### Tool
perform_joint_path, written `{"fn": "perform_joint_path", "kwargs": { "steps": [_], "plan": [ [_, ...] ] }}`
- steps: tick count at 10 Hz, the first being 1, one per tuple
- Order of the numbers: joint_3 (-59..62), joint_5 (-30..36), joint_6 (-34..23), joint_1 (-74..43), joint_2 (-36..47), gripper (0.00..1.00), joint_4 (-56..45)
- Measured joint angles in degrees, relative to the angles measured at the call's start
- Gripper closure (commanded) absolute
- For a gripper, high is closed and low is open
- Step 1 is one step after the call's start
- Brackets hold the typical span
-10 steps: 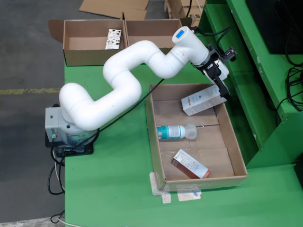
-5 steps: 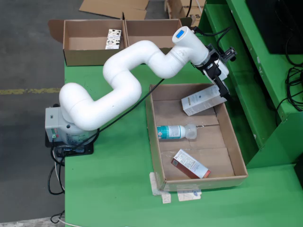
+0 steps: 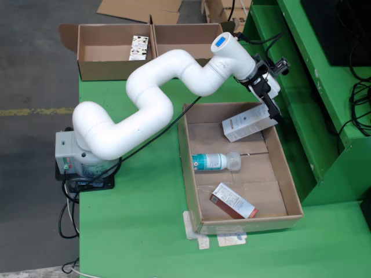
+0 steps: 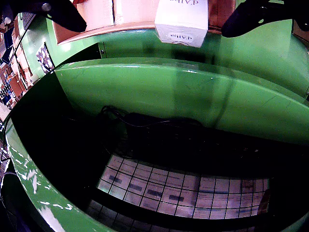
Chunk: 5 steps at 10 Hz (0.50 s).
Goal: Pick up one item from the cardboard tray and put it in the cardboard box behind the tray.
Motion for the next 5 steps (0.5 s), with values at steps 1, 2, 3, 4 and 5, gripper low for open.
{"fn": "perform_joint_path", "kwargs": {
  "steps": [1, 2, 3, 4, 5],
  "plan": [
    [0.0, 0.0, 0.0, 0.0, 0.0, 0.0, 0.0],
    [0.0, 0.0, 0.0, 0.0, 0.0, 0.0, 0.0],
    [0.0, 0.0, 0.09, 0.0, -0.62, 0.0, 0.0],
    [0.0, 0.0, 0.26, 0.0, -2.2, 0.0, 0.09],
    [-0.09, 0.09, 0.88, 0.0, -3.96, 0.0, 0.09]
  ]
}}
